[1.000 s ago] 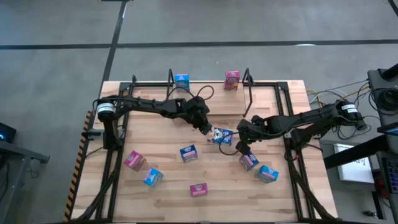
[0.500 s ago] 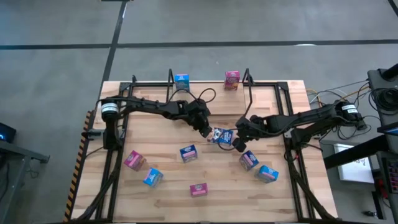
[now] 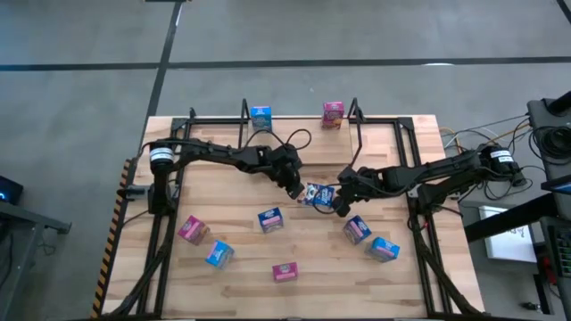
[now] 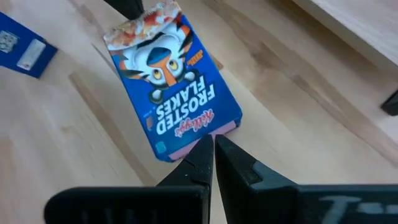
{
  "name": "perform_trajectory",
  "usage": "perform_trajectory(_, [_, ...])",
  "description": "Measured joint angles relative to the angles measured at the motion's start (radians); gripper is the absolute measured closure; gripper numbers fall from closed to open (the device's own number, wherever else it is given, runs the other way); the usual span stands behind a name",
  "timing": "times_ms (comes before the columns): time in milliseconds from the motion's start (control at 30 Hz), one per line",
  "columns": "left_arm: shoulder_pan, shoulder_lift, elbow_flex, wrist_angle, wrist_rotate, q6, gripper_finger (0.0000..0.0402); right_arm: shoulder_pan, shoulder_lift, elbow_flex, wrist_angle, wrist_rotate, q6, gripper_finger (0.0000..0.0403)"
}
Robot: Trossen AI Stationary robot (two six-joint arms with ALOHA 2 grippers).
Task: Stack cereal on shelf
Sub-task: Put the top dark blue cereal box on the shelf Adjust the dark blue cereal box
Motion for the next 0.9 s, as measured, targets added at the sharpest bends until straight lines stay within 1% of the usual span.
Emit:
perform_trajectory(267, [-0.001,0.000,0.000,-0.002,-0.013,0.022,0.0401,0.000,0.000,-0.022,0.041,0.002,0.019,0.0394])
perform_trajectory(900, [0.000,0.000,-0.004,-0.041,-0.018,0.022,0.0401,0.000,0.000,-0.024,0.047,0.000,0.020,0.0394])
